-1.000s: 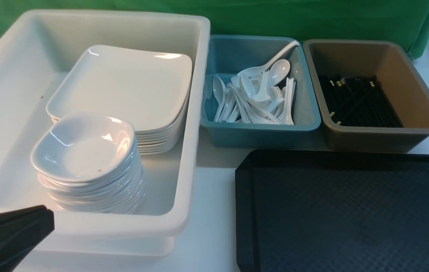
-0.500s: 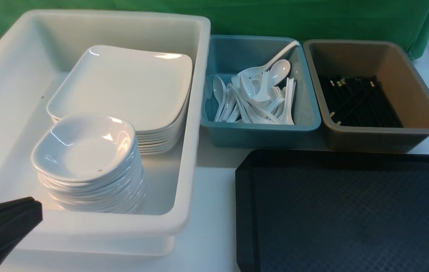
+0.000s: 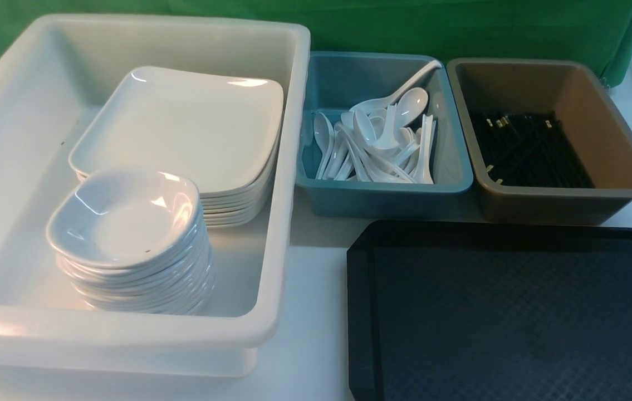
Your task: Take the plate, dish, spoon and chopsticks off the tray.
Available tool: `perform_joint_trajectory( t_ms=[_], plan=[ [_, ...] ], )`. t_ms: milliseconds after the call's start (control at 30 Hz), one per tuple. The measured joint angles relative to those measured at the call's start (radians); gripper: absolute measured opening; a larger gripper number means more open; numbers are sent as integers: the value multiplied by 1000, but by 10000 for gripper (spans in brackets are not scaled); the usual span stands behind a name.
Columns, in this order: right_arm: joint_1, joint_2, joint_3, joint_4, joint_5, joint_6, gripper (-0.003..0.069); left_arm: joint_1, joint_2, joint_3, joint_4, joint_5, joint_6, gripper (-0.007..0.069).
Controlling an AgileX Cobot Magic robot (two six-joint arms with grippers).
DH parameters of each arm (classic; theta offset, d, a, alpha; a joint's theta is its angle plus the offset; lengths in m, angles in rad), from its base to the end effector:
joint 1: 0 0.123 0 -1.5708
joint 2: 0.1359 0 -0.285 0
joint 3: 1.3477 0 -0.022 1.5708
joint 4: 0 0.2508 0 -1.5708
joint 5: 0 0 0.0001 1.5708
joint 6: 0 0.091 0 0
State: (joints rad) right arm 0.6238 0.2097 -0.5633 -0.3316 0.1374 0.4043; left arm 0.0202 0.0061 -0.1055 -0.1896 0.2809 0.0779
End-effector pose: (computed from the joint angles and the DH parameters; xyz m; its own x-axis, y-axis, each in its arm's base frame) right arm 0.0315 0.0176 0.3742 0.2060 0.2412 -0.9483 -0.5663 0.8198 0.0855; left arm 0.0508 -0.0037 0.2233 -0.0922 -0.1060 -0.9901 0.0224 0.9938 -0.1085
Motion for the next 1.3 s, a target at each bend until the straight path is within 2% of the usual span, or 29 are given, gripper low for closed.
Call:
perform_joint_trajectory(
  t_ms=[167,567,833,1300],
  plan=[
    [0,0,1,0,0,0,70,67,-6,101,11,-4,0,4],
    [0,0,1,0,0,0,110,68,-6,112,32,-40,0,4],
    [0,0,1,0,0,0,131,0,-6,112,52,-43,28,4],
    [0,0,1,0,0,0,154,-3,-6,112,52,-43,31,4]
  ],
)
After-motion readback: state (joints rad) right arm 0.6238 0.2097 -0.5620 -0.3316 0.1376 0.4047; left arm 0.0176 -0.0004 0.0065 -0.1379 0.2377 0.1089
